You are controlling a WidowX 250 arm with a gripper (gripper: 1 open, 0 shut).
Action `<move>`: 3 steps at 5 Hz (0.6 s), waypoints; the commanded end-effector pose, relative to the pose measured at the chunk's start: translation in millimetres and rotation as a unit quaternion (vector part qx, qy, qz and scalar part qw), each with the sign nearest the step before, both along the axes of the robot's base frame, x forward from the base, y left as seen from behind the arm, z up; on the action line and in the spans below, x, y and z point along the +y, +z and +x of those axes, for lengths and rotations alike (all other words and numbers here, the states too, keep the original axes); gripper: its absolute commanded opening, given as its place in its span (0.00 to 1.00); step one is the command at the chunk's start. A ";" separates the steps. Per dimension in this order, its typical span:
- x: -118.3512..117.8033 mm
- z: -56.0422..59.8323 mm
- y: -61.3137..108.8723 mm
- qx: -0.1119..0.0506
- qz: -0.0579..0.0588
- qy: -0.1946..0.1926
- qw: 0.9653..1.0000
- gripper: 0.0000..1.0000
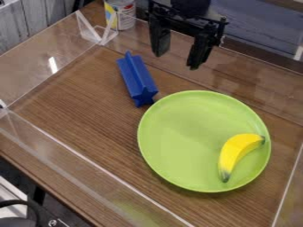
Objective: Put the blue object in the green plate
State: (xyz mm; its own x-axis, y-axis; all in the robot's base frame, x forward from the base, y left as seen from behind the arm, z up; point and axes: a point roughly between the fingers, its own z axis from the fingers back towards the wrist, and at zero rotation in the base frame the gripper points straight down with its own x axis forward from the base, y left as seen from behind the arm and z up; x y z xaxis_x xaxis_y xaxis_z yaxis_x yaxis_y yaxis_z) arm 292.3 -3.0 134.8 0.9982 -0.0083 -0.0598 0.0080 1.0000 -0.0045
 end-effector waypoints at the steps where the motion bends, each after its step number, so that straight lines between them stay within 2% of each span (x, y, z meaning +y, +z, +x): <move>1: 12.5 -1.2 -6.8 0.005 0.001 0.027 1.000 1.00; 2: 32.5 -7.7 -14.7 0.004 -0.003 0.082 0.997 1.00; 3: 57.2 -14.2 -19.7 -0.005 -0.004 0.140 0.990 1.00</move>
State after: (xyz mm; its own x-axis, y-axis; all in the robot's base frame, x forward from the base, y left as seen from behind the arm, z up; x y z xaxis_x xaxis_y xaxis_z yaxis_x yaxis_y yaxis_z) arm 275.1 54.0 97.8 0.9554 0.2730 -0.1129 -0.2761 0.9611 -0.0122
